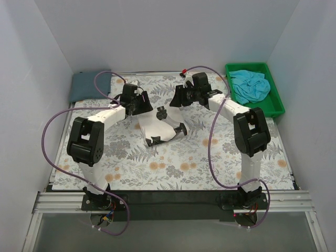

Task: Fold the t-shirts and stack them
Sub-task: Fold the tshirt

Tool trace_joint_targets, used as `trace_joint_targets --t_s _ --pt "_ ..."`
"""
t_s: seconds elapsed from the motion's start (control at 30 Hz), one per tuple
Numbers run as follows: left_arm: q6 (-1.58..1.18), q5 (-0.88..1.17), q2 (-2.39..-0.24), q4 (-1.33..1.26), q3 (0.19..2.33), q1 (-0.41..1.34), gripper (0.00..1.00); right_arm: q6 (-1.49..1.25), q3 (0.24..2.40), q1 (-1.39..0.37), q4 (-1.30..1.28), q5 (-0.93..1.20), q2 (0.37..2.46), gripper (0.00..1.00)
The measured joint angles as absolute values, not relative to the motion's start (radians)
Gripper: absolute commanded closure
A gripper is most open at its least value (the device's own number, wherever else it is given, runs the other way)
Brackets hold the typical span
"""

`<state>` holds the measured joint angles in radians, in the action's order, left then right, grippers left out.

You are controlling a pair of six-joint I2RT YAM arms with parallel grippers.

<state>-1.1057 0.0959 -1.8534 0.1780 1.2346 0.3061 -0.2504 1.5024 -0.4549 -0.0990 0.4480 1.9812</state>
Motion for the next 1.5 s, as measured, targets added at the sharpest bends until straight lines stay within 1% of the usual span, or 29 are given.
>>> trace_joint_targets --t_s 0.07,0.17,0.33,0.4,0.53,0.6,0.63,0.7,0.73,0.87,0.97,1.13,1.17,1.2,1.3,1.33,1.4,1.43,1.5 --pt "-1.121 0.104 -1.835 0.163 1.225 0.301 0.54 -0.304 1.533 -0.444 -0.037 0.495 2.031 0.55" --pt "-1.145 0.127 -1.845 0.125 1.217 0.284 0.59 -0.386 1.592 -0.424 0.045 0.561 2.124 0.55" --pt "-1.170 0.169 -1.934 0.067 1.219 0.236 0.63 -0.482 1.674 -0.390 0.133 0.622 2.286 0.55" --pt "-1.180 0.186 -1.995 0.054 1.227 0.222 0.64 -0.514 1.681 -0.374 0.157 0.636 2.334 0.56" --pt "-1.194 0.231 -2.035 0.009 1.259 0.205 0.64 -0.574 1.679 -0.338 0.198 0.675 2.391 0.56" --pt "-1.195 0.243 -2.039 -0.001 1.260 0.204 0.61 -0.582 1.679 -0.321 0.212 0.684 2.389 0.56" --pt "-1.193 0.245 -2.038 -0.001 1.260 0.204 0.58 -0.585 1.677 -0.314 0.213 0.686 2.388 0.56" --pt "-1.191 0.256 -2.033 0.001 1.261 0.202 0.54 -0.586 1.659 -0.299 0.216 0.695 2.374 0.56" --pt "-1.189 0.257 -2.030 0.003 1.261 0.202 0.50 -0.585 1.644 -0.294 0.215 0.699 2.362 0.56" --pt "-1.192 0.271 -1.965 0.061 1.248 0.203 0.45 -0.585 1.543 -0.280 0.208 0.718 2.254 0.56" --pt "-1.224 0.282 -1.842 0.082 1.189 0.204 0.44 -0.583 1.461 -0.284 0.207 0.759 2.124 0.56" --pt "-1.303 0.321 -1.570 0.080 1.028 0.237 0.44 -0.574 1.310 -0.307 0.240 0.857 1.914 0.56" --pt "-1.316 0.326 -1.531 0.071 0.996 0.258 0.44 -0.572 1.283 -0.313 0.244 0.875 1.888 0.56" --pt "-1.327 0.330 -1.502 0.069 0.966 0.282 0.47 -0.572 1.257 -0.321 0.252 0.889 1.869 0.56" --pt "-1.367 0.344 -1.482 0.039 0.870 0.348 0.51 -0.568 1.181 -0.348 0.266 0.925 1.858 0.56" --pt "-1.380 0.347 -1.491 0.032 0.835 0.363 0.56 -0.564 1.157 -0.354 0.265 0.932 1.864 0.57" --pt "-1.405 0.346 -1.515 -0.001 0.762 0.369 0.61 -0.548 1.119 -0.365 0.264 0.944 1.884 0.57" --pt "-1.417 0.339 -1.531 -0.012 0.727 0.368 0.68 -0.538 1.102 -0.368 0.266 0.947 1.901 0.58" --pt "-1.436 0.328 -1.578 -0.032 0.685 0.362 0.74 -0.514 1.080 -0.362 0.266 0.953 1.958 0.60"
